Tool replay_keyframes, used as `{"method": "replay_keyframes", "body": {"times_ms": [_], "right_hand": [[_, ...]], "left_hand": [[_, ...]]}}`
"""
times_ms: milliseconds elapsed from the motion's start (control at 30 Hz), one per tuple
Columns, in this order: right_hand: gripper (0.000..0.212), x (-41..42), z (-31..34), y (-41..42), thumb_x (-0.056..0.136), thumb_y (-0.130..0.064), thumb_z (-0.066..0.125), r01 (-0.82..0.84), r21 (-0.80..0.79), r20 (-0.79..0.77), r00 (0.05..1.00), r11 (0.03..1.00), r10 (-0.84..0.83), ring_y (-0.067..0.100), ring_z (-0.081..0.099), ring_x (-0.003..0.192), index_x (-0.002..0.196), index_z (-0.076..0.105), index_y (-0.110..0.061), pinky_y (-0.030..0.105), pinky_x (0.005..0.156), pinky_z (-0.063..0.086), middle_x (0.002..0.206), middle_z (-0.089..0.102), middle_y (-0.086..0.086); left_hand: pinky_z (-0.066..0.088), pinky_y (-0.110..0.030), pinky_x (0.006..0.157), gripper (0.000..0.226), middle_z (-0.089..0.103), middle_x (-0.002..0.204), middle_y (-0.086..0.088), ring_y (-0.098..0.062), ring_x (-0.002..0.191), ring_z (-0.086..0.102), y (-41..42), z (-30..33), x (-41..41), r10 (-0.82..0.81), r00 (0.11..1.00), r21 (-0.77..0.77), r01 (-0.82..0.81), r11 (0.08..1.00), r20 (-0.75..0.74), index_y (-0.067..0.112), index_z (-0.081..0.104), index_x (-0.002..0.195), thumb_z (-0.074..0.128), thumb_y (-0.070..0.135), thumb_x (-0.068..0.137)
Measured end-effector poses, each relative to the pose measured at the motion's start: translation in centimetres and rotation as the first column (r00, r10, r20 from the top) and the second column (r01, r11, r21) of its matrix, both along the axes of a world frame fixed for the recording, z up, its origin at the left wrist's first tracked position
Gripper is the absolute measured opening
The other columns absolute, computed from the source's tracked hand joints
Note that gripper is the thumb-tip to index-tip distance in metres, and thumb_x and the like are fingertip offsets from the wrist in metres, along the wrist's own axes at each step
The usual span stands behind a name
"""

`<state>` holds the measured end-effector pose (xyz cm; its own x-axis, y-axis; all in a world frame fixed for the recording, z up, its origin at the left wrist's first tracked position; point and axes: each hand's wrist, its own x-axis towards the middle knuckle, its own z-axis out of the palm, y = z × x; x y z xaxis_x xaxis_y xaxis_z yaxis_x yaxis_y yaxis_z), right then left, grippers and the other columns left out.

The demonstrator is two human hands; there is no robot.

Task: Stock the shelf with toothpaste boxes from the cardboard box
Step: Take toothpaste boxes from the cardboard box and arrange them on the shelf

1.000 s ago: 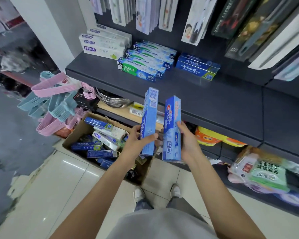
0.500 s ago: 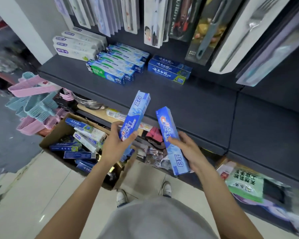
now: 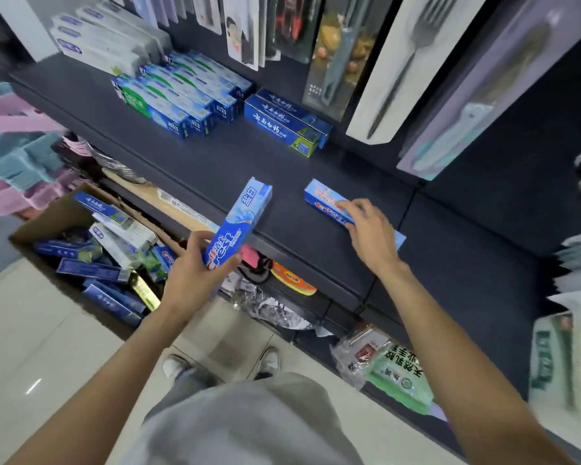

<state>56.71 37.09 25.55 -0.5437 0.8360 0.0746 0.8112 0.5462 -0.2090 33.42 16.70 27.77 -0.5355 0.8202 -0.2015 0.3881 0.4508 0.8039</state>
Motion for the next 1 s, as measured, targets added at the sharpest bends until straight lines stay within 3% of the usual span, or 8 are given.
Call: {"method": "replay_keyframes", "body": {"times_ms": [133, 300, 367, 433, 500, 567, 700, 1000], "right_hand": [[0.061, -1.2, -1.3, 5.2, 0.083, 0.007, 0.053, 0.070, 0.083, 0.100, 0.992, 0.994, -0.078, 0.038, 0.049, 0.110, 0.136, 0.045, -0.020, 0.045, 0.096, 0.036, 0.133, 0.047, 0.013], [0.065, -2.3, -1.1, 5.5, 0.091, -0.007, 0.049, 0.196, 0.024, 0.111, 0.974, 0.980, -0.198, 0.028, 0.007, 0.146, 0.148, 0.023, -0.022, 0.050, 0.116, 0.001, 0.158, 0.012, 0.009], [0.055, -3.1, 0.0, 2.5, 0.094, -0.013, 0.048, 0.159, -0.012, -0.144, 0.977, 0.987, -0.159, 0.026, 0.017, 0.144, 0.145, 0.031, -0.017, 0.045, 0.117, 0.010, 0.156, 0.023, 0.008], [0.047, -4.3, 1.3, -1.8, 0.095, -0.018, 0.051, 0.063, -0.314, -0.442, 0.874, 0.947, -0.205, 0.018, 0.042, 0.129, 0.140, 0.040, -0.015, 0.031, 0.109, 0.030, 0.142, 0.045, 0.005], [0.045, -5.8, 2.5, -5.9, 0.093, -0.023, 0.057, -0.074, -0.671, -0.518, 0.759, 0.737, -0.395, 0.008, 0.057, 0.105, 0.136, 0.044, -0.019, 0.021, 0.095, 0.041, 0.122, 0.059, 0.000], [0.047, -7.2, 2.6, -8.6, 0.091, -0.023, 0.060, -0.185, -0.830, -0.500, 0.667, 0.527, -0.552, 0.003, 0.061, 0.093, 0.134, 0.042, -0.023, 0.020, 0.087, 0.048, 0.110, 0.063, -0.002], [0.048, -8.3, 1.8, -9.7, 0.088, -0.015, 0.065, -0.252, -0.822, -0.563, 0.501, 0.511, -0.658, 0.010, 0.068, 0.091, 0.128, 0.040, -0.022, 0.024, 0.075, 0.054, 0.108, 0.069, 0.007], [0.048, -4.7, 1.7, -6.9, 0.089, -0.009, 0.063, -0.251, -0.876, -0.479, 0.357, 0.411, -0.802, 0.021, 0.068, 0.099, 0.131, 0.041, -0.018, 0.030, 0.080, 0.056, 0.110, 0.067, 0.016]], "left_hand": [[0.043, -0.025, 0.057, 0.042, 0.054, 0.081, 0.016, -0.005, 0.065, 0.057, 0.6, 0.3, 0.5, -0.017, 1.000, -0.041, 0.016, 0.999, -0.018, 0.024, 0.037, 0.108, 0.068, 0.038, 0.082], [0.049, -0.038, 0.065, 0.048, 0.059, 0.088, 0.006, -0.017, 0.072, 0.062, 1.6, 0.0, 0.5, -0.032, 0.999, -0.056, 0.031, 0.998, -0.009, 0.022, 0.038, 0.112, 0.072, 0.033, 0.080], [0.049, -0.035, 0.063, 0.050, 0.060, 0.092, 0.006, -0.011, 0.071, 0.062, 1.9, -0.3, 0.5, -0.038, 0.999, -0.041, 0.037, 0.998, -0.021, 0.022, 0.037, 0.113, 0.073, 0.034, 0.080], [0.049, -0.028, 0.059, 0.051, 0.057, 0.092, 0.011, -0.003, 0.071, 0.061, 2.3, -0.4, 0.8, -0.037, 0.999, -0.023, 0.036, 0.999, -0.031, 0.024, 0.036, 0.113, 0.073, 0.035, 0.080], [0.051, -0.029, 0.062, 0.051, 0.056, 0.095, 0.013, -0.006, 0.075, 0.062, 2.8, -0.5, 1.4, -0.018, 1.000, 0.012, 0.018, 1.000, -0.007, 0.022, 0.037, 0.114, 0.073, 0.033, 0.080], [0.052, -0.035, 0.068, 0.051, 0.057, 0.097, 0.014, -0.013, 0.081, 0.063, 3.3, -0.8, 2.2, -0.001, 1.000, 0.063, 0.000, 0.998, 0.025, 0.022, 0.038, 0.114, 0.074, 0.031, 0.079], [0.053, -0.032, 0.070, 0.050, 0.053, 0.099, 0.022, -0.011, 0.087, 0.064, 4.4, -0.8, 4.2, -0.092, 0.991, 0.130, 0.079, 0.988, 0.096, 0.024, 0.036, 0.112, 0.074, 0.029, 0.079], [0.055, -0.022, 0.075, 0.069, 0.053, 0.111, 0.015, 0.000, 0.093, 0.059, 6.1, -0.5, 5.1, -0.351, 0.860, 0.176, 0.306, 0.936, 0.370, 0.027, 0.036, 0.132, 0.075, 0.009, 0.078]]}}
